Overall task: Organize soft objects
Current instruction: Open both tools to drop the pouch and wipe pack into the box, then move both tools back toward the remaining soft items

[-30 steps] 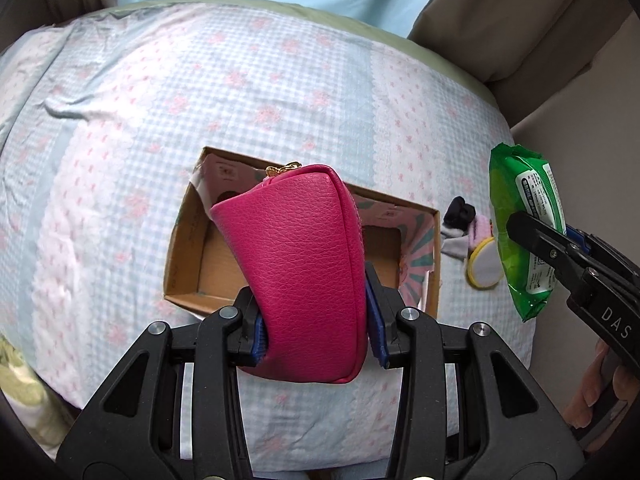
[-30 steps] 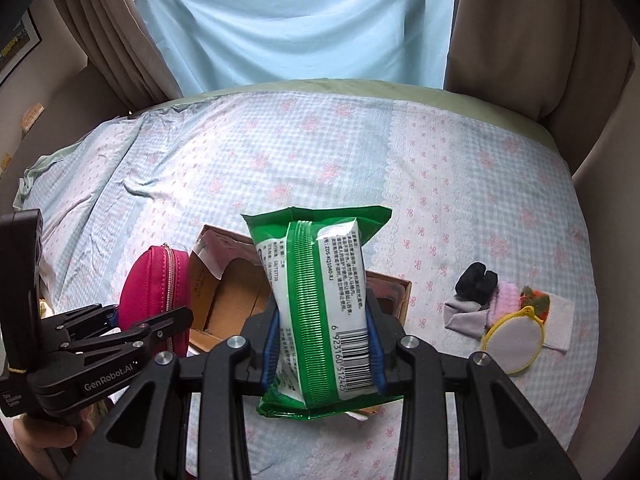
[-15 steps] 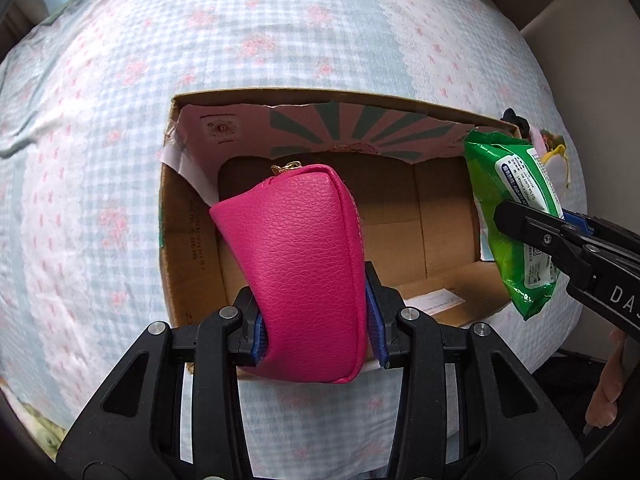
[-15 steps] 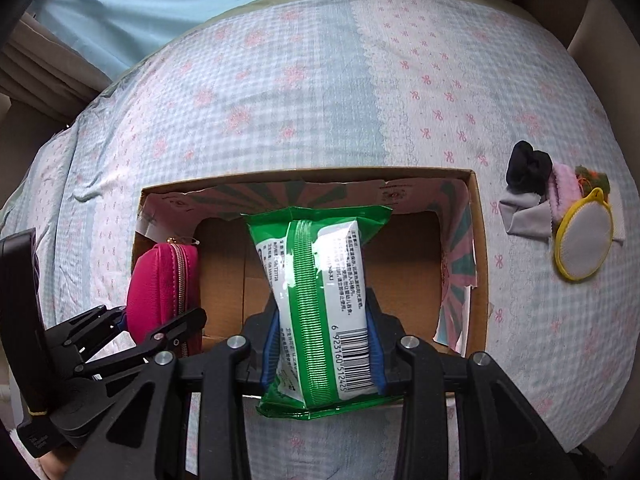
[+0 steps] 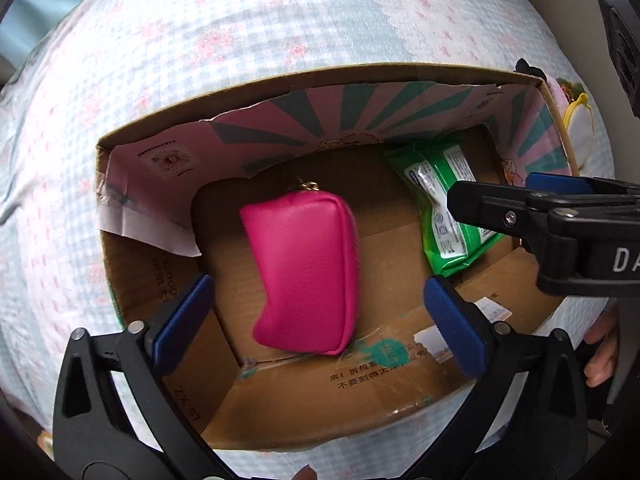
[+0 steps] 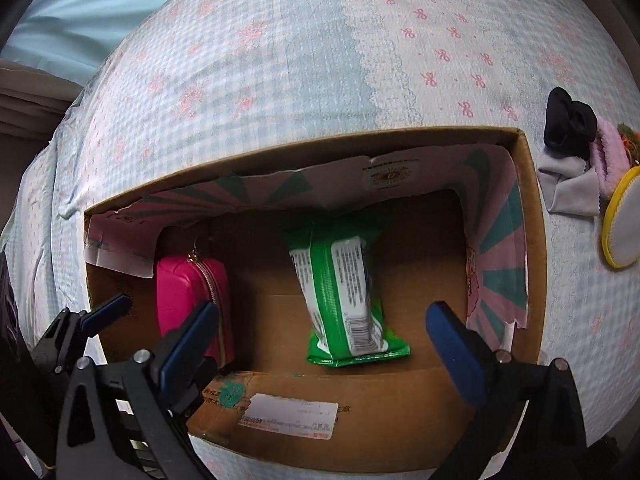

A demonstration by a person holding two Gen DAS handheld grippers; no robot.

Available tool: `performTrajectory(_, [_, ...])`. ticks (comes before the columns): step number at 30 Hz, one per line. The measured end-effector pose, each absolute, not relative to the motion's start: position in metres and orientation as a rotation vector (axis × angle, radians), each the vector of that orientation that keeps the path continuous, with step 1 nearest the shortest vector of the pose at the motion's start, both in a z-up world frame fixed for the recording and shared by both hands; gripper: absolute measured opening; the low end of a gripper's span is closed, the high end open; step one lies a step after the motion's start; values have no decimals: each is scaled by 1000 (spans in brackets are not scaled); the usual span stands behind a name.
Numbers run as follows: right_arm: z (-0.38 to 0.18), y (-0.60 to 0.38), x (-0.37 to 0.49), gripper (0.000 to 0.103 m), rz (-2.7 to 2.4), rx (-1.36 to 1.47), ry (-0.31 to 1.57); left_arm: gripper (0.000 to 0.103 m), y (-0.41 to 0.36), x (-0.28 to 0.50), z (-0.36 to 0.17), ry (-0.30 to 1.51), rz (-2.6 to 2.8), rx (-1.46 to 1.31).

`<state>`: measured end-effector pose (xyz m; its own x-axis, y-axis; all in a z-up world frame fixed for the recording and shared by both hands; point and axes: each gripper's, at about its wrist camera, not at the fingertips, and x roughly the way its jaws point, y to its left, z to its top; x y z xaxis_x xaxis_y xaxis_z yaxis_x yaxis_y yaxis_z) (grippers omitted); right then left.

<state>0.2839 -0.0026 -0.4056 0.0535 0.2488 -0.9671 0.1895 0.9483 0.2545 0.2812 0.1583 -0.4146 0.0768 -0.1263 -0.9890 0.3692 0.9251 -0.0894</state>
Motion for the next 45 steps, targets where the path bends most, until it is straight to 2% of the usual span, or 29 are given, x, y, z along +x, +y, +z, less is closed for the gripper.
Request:
performTrajectory(13, [-388, 4, 272, 103, 73, 323, 1497, 103, 169, 269, -403, 1412, -394, 199])
performTrajectory(21, [-348, 11, 254, 103, 78, 315, 1435, 103, 188, 253, -366, 1362, -382, 177])
performTrajectory(30, [-243, 12, 208, 103, 47, 211, 1243, 103, 205, 226, -286, 1255, -350, 88])
performTrajectory(38, [-141, -2, 150, 103, -53, 103, 1066, 103, 221, 186, -185, 1091, -291, 26])
performTrajectory(45, [-98, -32, 105, 103, -132, 97, 947, 103, 218, 144, -111, 920, -231, 3])
